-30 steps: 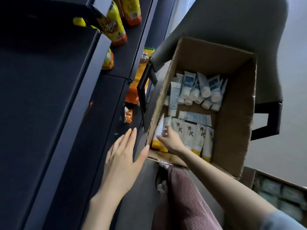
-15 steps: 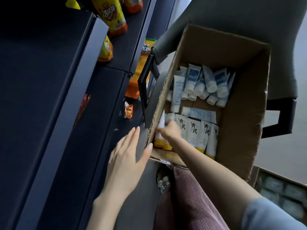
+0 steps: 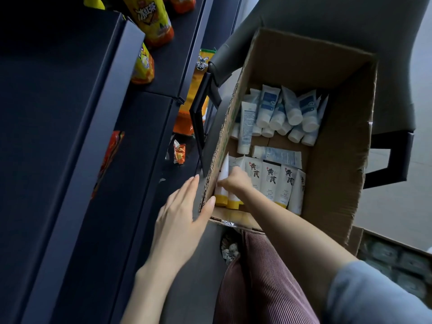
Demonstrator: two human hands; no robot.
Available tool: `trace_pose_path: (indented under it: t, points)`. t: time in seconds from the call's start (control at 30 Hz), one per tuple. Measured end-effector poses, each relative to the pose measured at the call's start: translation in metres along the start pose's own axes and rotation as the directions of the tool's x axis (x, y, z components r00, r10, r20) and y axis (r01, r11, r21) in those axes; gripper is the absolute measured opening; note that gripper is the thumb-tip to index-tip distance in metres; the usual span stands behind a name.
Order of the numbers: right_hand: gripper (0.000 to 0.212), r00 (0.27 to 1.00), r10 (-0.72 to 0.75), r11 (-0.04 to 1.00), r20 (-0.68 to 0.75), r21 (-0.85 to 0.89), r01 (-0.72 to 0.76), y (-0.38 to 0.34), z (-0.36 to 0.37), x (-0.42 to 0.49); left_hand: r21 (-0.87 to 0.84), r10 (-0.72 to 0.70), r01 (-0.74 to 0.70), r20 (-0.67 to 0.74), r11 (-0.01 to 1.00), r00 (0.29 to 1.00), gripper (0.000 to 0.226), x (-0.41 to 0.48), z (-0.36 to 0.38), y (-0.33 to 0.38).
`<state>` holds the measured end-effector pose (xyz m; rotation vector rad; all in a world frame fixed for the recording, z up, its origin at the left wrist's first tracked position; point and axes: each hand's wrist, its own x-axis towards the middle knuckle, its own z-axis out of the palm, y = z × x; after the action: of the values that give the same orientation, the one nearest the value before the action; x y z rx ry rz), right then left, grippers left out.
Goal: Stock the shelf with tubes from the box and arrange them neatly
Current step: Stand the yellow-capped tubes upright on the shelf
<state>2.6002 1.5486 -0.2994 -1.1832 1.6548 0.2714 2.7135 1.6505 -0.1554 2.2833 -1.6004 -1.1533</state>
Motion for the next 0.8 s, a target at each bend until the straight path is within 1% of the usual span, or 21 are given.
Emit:
trace_pose_path:
  t: [0.07, 0.1, 0.13, 0.17, 0.23, 0.27, 0.3, 0.37, 0.4, 0.5, 0.6, 0.63, 0.73, 0.8]
  points:
    - [0.026, 0.998, 0.012, 0.992, 0.057, 0.122, -0.019, 0.006, -0.004, 0.003, -0.003, 0.0, 0.0, -0.007, 1.0, 1.0, 0.073, 0.001, -0.001, 0.0]
    - [0.027, 0.996, 0.011, 0.979, 0.093, 0.203, -0.03, 0.009, -0.006, 0.003, -0.005, -0.003, 0.003, -0.012, 1.0, 1.0, 0.069, 0.002, -0.001, 0.001]
    - [0.022, 0.99, 0.012, 0.948, 0.143, 0.312, -0.056, 0.013, -0.01, 0.001, -0.007, -0.006, 0.006, -0.012, 1.0, 1.0, 0.067, 0.003, -0.001, 0.0]
    - [0.017, 0.978, 0.01, 0.896, 0.208, 0.432, -0.101, 0.019, -0.015, -0.002, -0.008, -0.009, 0.009, -0.006, 1.0, 1.0, 0.066, 0.003, -0.001, 0.001]
    - [0.035, 0.928, -0.018, 0.748, 0.373, 0.621, -0.235, 0.031, -0.027, -0.01, -0.012, -0.004, 0.004, 0.012, 1.0, 1.0, 0.069, 0.005, -0.002, 0.002]
    - [0.038, 0.898, -0.062, 0.673, 0.435, 0.683, -0.284, 0.037, -0.034, -0.015, -0.016, 0.002, -0.002, 0.016, 1.0, 1.0, 0.072, 0.006, -0.003, 0.003]
    - [0.035, 0.872, -0.122, 0.611, 0.474, 0.728, -0.31, 0.043, -0.039, -0.02, -0.022, 0.009, -0.008, 0.015, 1.0, 1.0, 0.073, 0.006, -0.004, 0.003]
    - [0.023, 0.845, -0.24, 0.518, 0.478, 0.799, -0.305, 0.051, -0.049, -0.031, -0.037, 0.021, -0.02, 0.011, 0.999, 1.0, 0.072, 0.007, -0.005, 0.006]
    - [0.023, 0.841, -0.288, 0.485, 0.458, 0.827, -0.284, 0.053, -0.054, -0.037, -0.053, 0.024, -0.023, 0.015, 0.998, 1.0, 0.071, 0.008, -0.005, 0.007]
    - [0.036, 0.83, -0.41, 0.39, 0.378, 0.895, -0.216, 0.054, -0.065, -0.053, -0.163, 0.042, -0.032, 0.058, 0.986, 0.997, 0.072, 0.01, -0.005, 0.014]
    - [0.042, 0.803, -0.517, 0.361, 0.296, 0.926, -0.11, 0.046, -0.077, -0.069, -0.305, 0.084, -0.052, 0.092, 0.951, 0.992, 0.06, 0.009, -0.004, 0.023]
    - [0.043, 0.796, -0.54, 0.374, 0.274, 0.925, -0.064, 0.042, -0.08, -0.075, -0.363, 0.095, -0.053, 0.098, 0.93, 0.991, 0.053, 0.008, -0.004, 0.025]
    - [0.046, 0.785, -0.574, 0.466, 0.232, 0.881, 0.08, 0.032, -0.09, -0.086, -0.503, 0.094, -0.03, 0.102, 0.864, 0.99, 0.031, 0.007, -0.004, 0.029]
    - [0.046, 0.776, -0.588, 0.506, 0.229, 0.852, 0.132, 0.027, -0.094, -0.092, -0.568, 0.075, -0.012, 0.088, 0.823, 0.993, 0.029, 0.007, -0.004, 0.029]
